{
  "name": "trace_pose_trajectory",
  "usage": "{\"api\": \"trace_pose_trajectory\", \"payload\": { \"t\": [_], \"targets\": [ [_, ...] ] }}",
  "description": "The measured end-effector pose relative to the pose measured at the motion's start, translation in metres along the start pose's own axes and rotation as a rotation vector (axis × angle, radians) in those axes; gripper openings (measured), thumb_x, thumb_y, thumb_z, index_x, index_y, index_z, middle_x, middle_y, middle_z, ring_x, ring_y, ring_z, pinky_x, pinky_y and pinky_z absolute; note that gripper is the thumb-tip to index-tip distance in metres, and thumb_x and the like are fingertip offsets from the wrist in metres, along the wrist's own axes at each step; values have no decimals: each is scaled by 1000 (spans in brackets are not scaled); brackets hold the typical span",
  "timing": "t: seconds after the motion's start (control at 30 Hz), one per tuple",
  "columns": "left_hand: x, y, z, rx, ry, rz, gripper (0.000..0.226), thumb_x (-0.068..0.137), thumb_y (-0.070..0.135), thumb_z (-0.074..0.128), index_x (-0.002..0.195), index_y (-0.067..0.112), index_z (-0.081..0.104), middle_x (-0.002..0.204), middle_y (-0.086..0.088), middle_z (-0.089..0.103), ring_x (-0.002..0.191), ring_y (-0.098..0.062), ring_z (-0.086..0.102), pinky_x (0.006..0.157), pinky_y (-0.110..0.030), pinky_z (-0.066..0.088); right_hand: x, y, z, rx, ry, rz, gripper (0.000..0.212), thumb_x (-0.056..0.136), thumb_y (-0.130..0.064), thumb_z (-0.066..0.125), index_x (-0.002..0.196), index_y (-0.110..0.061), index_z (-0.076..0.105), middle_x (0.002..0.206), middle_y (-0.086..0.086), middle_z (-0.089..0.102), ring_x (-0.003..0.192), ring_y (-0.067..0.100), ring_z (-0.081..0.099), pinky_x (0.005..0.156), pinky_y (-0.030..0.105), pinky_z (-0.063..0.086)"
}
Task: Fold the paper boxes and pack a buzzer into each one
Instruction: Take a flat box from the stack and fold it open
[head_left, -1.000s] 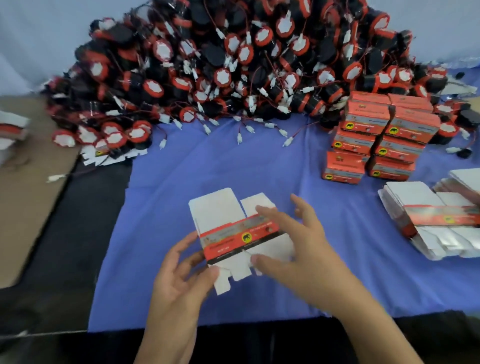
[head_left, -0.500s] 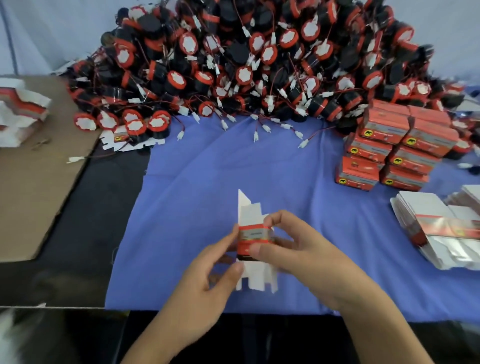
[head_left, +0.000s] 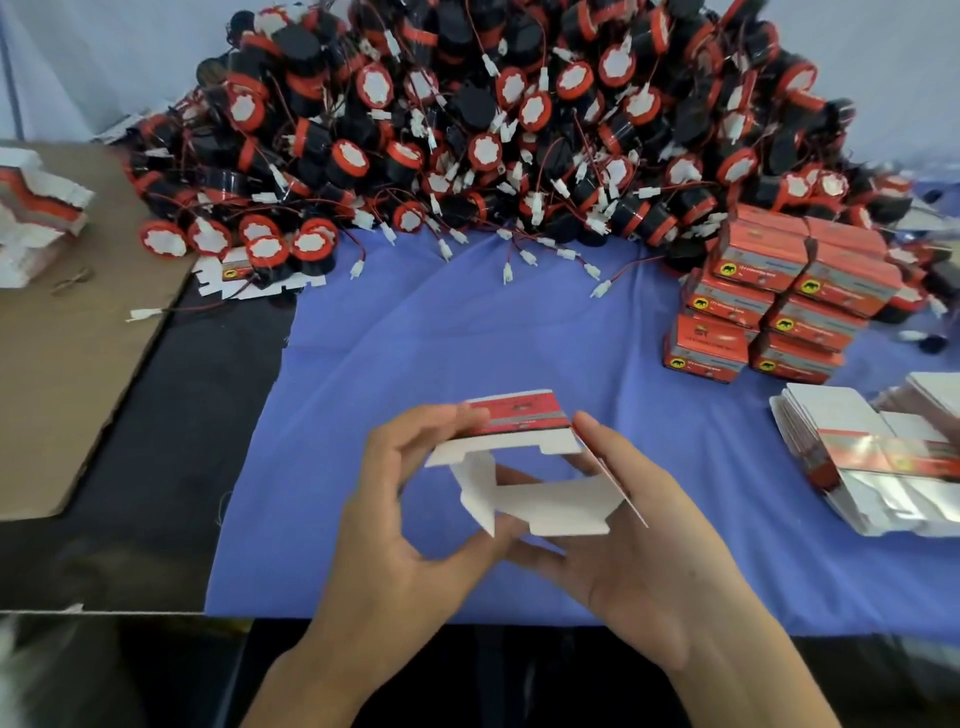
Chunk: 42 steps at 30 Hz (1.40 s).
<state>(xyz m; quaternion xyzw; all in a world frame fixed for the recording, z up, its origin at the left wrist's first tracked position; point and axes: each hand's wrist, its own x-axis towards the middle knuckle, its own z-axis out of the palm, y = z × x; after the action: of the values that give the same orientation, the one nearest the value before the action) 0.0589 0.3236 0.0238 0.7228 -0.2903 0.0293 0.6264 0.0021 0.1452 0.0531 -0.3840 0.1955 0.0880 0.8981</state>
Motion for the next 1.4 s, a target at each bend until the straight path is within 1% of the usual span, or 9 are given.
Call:
{"api": "trace_pose_trajectory", "payload": {
  "t": [0.13,0.27,0.4,0.57,0.73,0.93,1.03,1.17,1.4],
  "targets": [
    [3,6,-9,44,-142,-8,60,87,29,79,141,31,52,144,13,59,138,-13,54,109,-23,42,1,0,-3,-163,364,-127,62,79,-50,82,134,-33,61,128,10,69,116,25,70,82,52,62],
    [7,14,-13,95,-266,9,69,88,17,77,148,36,50,148,17,56,142,-9,48,113,-21,37,-6,-33,-6,-156,39,-143,64,76,-53,79,131,-21,69,125,11,66,116,24,63,84,49,59],
    [13,22,-22,134,-365,80,66,85,24,76,147,35,53,150,23,53,143,-2,46,111,-13,35,-11,-52,-19,-324,-69,-158,55,81,-40,78,131,-21,67,122,12,63,111,27,62,84,45,59],
    [21,30,-30,193,-452,141,70,79,9,82,140,34,59,149,25,53,142,0,46,107,-17,44,-20,-54,-23,-374,-244,-116,58,91,-47,73,139,-17,62,141,15,62,124,34,61,91,48,57],
    [24,37,-35,222,-390,167,60,79,19,84,134,33,63,144,24,57,138,1,50,109,-12,38,-17,-44,-17,-468,-205,-105,38,88,-18,77,126,-20,71,129,6,70,107,23,70,82,35,60],
    [19,33,-42,109,-381,39,52,82,40,82,129,36,62,142,20,61,137,-5,54,110,-22,41,-17,-35,-4,-704,-108,-149,30,85,-20,79,114,-25,71,121,0,72,97,24,72,74,31,59],
    [17,33,-42,-3,-292,17,36,88,38,77,121,30,65,128,8,71,121,-16,68,100,-30,53,-14,-30,-3,-846,80,-202,13,91,-14,77,99,-21,72,109,3,73,94,33,74,81,45,63],
    [16,33,-33,-157,-145,10,20,90,35,78,109,32,72,111,-1,77,101,-25,75,82,-32,63,-13,-27,-2,-750,39,-203,15,88,-12,76,101,-20,74,109,7,73,92,22,74,78,30,59],
    [16,6,-19,8,-186,-99,43,96,65,53,138,54,54,154,22,47,143,-6,45,102,-26,53,-11,-20,-4,-597,-65,-127,37,98,-43,57,120,-22,77,112,2,75,107,23,64,99,36,56]
  ]
}}
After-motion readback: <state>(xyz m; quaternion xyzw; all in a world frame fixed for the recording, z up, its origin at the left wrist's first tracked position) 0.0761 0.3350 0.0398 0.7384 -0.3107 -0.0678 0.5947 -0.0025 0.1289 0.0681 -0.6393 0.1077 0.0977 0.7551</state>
